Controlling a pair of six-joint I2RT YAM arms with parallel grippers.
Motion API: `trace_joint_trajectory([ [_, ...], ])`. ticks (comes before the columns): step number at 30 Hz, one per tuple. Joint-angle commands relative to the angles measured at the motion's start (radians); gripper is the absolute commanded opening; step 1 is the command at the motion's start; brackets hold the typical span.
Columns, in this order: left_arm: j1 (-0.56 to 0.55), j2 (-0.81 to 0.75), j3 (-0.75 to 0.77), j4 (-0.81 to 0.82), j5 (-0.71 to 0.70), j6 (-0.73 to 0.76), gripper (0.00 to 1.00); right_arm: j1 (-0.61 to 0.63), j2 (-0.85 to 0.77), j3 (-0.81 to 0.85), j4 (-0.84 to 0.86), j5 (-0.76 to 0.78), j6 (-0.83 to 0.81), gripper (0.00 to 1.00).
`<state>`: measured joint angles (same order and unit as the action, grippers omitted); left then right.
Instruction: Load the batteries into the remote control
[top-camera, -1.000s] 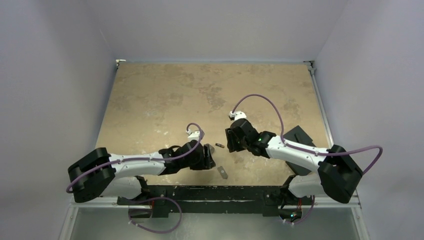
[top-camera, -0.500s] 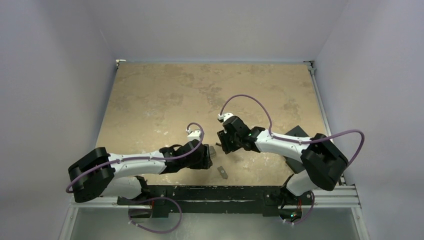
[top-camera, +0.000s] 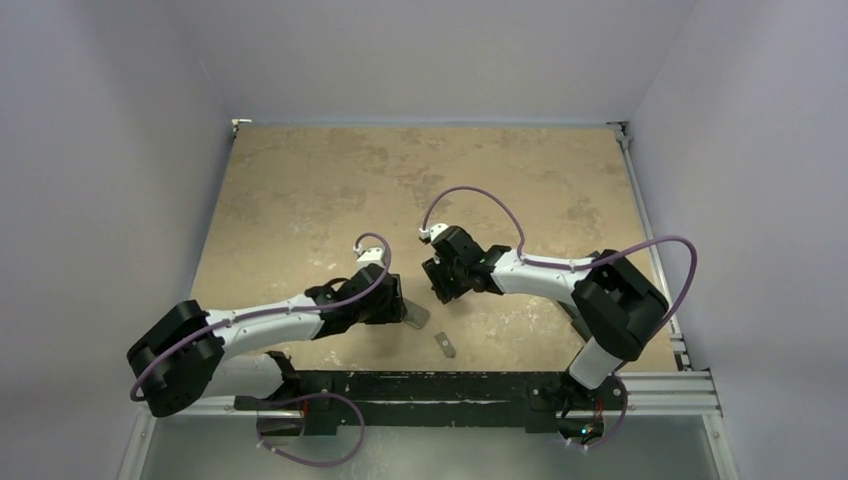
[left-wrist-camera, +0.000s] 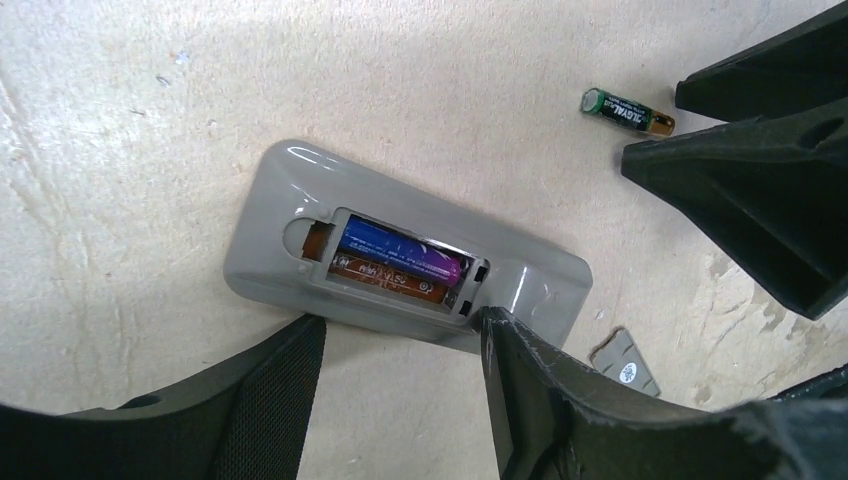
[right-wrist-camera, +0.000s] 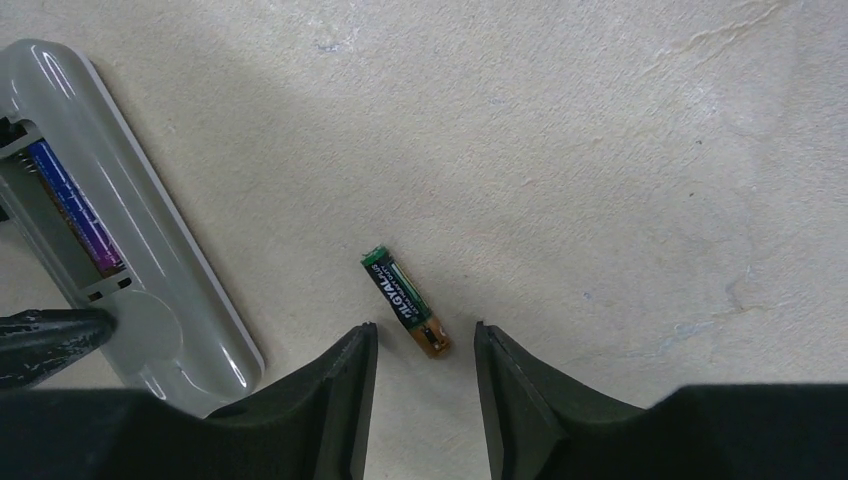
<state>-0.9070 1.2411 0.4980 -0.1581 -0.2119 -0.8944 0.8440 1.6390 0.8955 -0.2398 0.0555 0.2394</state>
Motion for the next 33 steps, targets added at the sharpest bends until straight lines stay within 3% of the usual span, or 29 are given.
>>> trace_joint_trajectory([
  [1,0.018,-0.034,0.002,-0.032,0.003,0.055,0.58,0.001,0.003,0.036,0.018,-0.017,-0.036,0.47],
  [11,0.026,-0.102,0.022,-0.075,0.028,0.061,0.58,0.001,0.042,0.043,0.000,-0.015,-0.055,0.38],
  [17,0.031,-0.164,0.044,-0.127,0.014,0.068,0.59,0.001,0.044,0.040,-0.015,-0.021,-0.047,0.27],
  [26,0.034,-0.219,0.048,-0.169,0.005,0.069,0.61,0.003,0.010,0.035,-0.038,-0.035,-0.021,0.01],
  [33,0.044,-0.263,0.037,-0.195,-0.026,0.063,0.62,0.017,-0.062,0.051,-0.087,-0.043,-0.009,0.00],
])
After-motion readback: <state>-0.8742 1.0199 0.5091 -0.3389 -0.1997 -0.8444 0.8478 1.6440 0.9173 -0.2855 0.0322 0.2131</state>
